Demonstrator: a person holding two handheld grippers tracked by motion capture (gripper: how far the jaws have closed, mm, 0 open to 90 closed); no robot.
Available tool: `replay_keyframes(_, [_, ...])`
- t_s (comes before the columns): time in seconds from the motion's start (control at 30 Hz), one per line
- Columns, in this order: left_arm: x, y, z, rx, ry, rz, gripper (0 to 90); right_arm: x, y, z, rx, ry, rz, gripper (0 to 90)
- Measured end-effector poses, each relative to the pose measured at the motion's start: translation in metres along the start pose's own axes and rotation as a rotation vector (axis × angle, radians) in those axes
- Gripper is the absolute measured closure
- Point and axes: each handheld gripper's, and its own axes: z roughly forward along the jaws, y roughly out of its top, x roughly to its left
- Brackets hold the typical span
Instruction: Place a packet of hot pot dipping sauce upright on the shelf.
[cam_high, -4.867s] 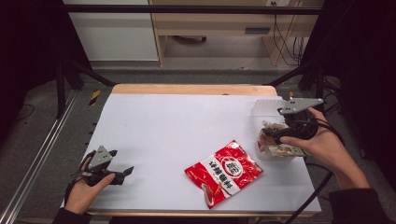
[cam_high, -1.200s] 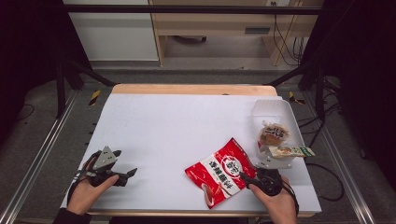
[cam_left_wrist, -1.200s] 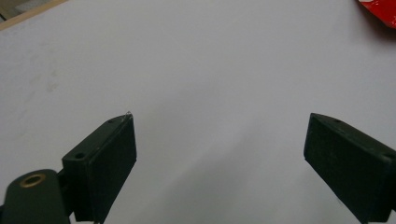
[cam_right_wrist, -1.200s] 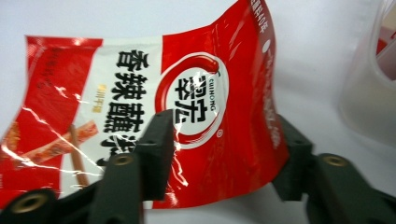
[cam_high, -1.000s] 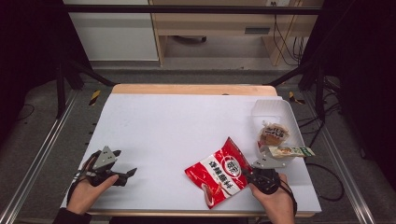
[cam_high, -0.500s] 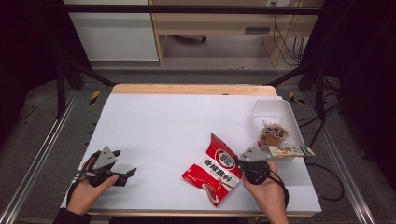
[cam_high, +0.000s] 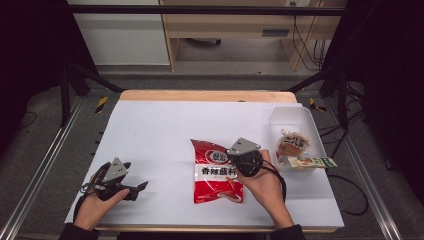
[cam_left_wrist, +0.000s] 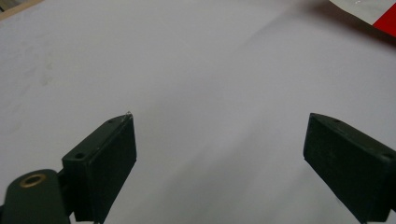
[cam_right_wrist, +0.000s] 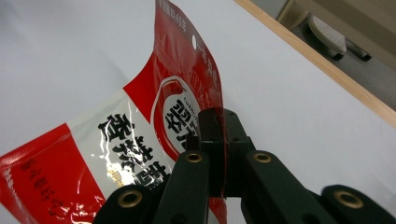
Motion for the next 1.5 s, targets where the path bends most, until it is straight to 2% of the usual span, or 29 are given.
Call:
replay_keyframes(0.23, [0.000, 0.001, 0.001, 0.010, -0.011, -0.011, 8.9, -0.001, 0.018, 0.005, -0.032, 0.025, -0.026, 90.0])
replay_keyframes(0.53, [0.000, 0.004, -0.001, -0.025, -0.029, -0.020, 8.8, 0.001, 0.045, 0.007, -0.071, 0.049, -0.058, 90.0])
replay_keyframes(0.7, [-0.001, 0.009, -0.004, -0.052, -0.038, -0.013, 9.7, 0.003, 0.058, 0.005, -0.088, 0.045, -0.067, 90.0])
replay_keyframes(0.83, [-0.003, 0.021, -0.007, -0.063, -0.041, 0.013, 10.9, 0.005, 0.066, 0.001, -0.105, 0.051, -0.087, 90.0])
replay_keyframes(0.9, [-0.003, 0.026, -0.008, -0.068, -0.044, 0.016, 12.0, 0.006, 0.066, 0.000, -0.108, 0.051, -0.082, 90.0])
replay_keyframes(0.93, [-0.003, 0.037, -0.008, -0.075, -0.058, 0.024, 12.2, 0.005, 0.067, -0.001, -0.116, 0.052, -0.077, 90.0])
replay_keyframes(1.2, [-0.008, 0.076, -0.001, -0.071, -0.094, 0.090, 16.0, 0.006, 0.061, -0.008, -0.134, 0.048, -0.069, 90.0])
replay_keyframes(1.5, [-0.014, 0.105, 0.005, -0.105, -0.156, 0.102, 24.5, 0.006, 0.055, -0.015, -0.149, 0.053, -0.047, 90.0])
